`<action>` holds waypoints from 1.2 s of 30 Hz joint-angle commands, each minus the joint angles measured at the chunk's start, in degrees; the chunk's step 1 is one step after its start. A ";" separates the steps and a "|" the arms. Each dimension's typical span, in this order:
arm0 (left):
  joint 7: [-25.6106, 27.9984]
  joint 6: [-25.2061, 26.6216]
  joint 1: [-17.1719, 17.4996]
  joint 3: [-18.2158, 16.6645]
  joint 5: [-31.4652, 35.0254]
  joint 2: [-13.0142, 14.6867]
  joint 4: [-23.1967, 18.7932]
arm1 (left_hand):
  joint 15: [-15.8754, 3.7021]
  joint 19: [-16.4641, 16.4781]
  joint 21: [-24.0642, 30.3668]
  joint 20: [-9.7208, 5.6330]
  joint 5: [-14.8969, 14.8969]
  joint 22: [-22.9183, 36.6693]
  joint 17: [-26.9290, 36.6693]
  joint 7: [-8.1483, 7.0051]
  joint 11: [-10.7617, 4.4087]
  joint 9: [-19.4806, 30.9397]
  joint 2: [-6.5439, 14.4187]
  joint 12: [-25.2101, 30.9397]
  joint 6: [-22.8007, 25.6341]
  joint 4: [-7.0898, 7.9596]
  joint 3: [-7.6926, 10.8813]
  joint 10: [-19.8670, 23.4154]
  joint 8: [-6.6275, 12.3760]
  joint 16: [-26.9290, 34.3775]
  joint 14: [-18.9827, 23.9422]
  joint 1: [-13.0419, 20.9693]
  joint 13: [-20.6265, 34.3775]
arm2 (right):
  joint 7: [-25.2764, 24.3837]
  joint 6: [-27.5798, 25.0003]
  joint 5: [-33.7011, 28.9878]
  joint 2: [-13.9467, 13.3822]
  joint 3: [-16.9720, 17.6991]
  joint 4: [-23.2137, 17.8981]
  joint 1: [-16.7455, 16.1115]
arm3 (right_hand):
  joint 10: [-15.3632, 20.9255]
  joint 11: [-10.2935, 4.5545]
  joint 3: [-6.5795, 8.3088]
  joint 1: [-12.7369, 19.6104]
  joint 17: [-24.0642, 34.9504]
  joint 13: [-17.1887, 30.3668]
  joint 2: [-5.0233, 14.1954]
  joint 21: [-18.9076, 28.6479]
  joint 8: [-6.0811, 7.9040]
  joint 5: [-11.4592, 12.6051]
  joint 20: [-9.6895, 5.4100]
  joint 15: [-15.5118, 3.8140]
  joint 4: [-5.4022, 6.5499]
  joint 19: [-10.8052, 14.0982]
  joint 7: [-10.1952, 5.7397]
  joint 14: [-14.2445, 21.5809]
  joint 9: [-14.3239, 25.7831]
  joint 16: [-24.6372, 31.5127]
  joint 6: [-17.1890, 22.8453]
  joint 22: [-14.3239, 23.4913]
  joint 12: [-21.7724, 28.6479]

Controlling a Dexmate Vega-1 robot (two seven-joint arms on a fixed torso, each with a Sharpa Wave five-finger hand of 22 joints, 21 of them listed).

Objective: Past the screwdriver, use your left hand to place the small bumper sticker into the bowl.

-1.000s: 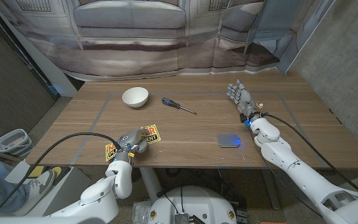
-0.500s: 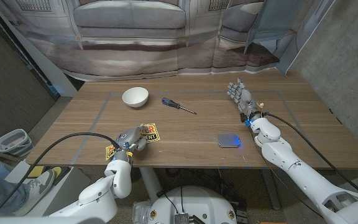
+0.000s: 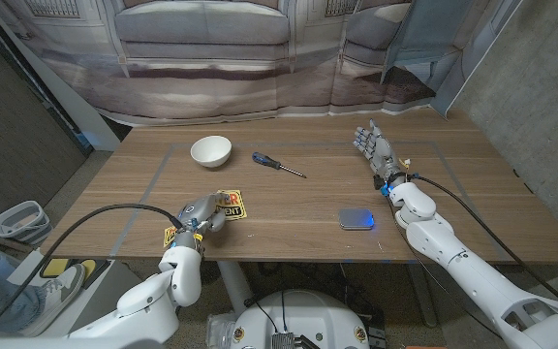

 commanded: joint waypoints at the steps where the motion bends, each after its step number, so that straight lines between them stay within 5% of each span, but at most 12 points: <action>1: -1.10 0.00 -0.64 -0.23 0.16 0.48 -0.47 | -3.21 0.31 0.45 -0.19 -0.25 0.33 0.35 0.21 -0.16 0.08 -0.23 -0.24 0.46 -0.02 0.65 0.68 -0.05 0.21 0.39 0.68 0.17 | -0.35 0.07 -0.04 0.14 0.04 -0.25 0.11 | 0.43 -0.06 -0.03 0.40 0.17 0.23 0.30 -0.05 -0.10 0.00 -1.53 -0.17 0.03 0.43 0.16 0.22 0.24 -0.08 0.21 0.22 -0.01; 36: -0.92 -0.83 -0.76 -1.22 0.46 -0.06 -1.61 | -3.79 1.94 2.72 -0.70 -0.15 0.55 1.53 0.40 -0.23 0.08 -0.06 -0.60 1.48 -0.81 2.76 1.55 -0.44 0.81 3.32 3.86 0.19 | 0.61 1.13 0.71 0.14 0.63 0.25 0.14 | 0.49 0.05 -0.14 0.41 0.18 0.24 0.39 -0.08 -0.08 -0.02 -1.50 -0.15 -0.03 0.42 0.30 0.28 0.24 -0.06 0.25 0.22 -0.01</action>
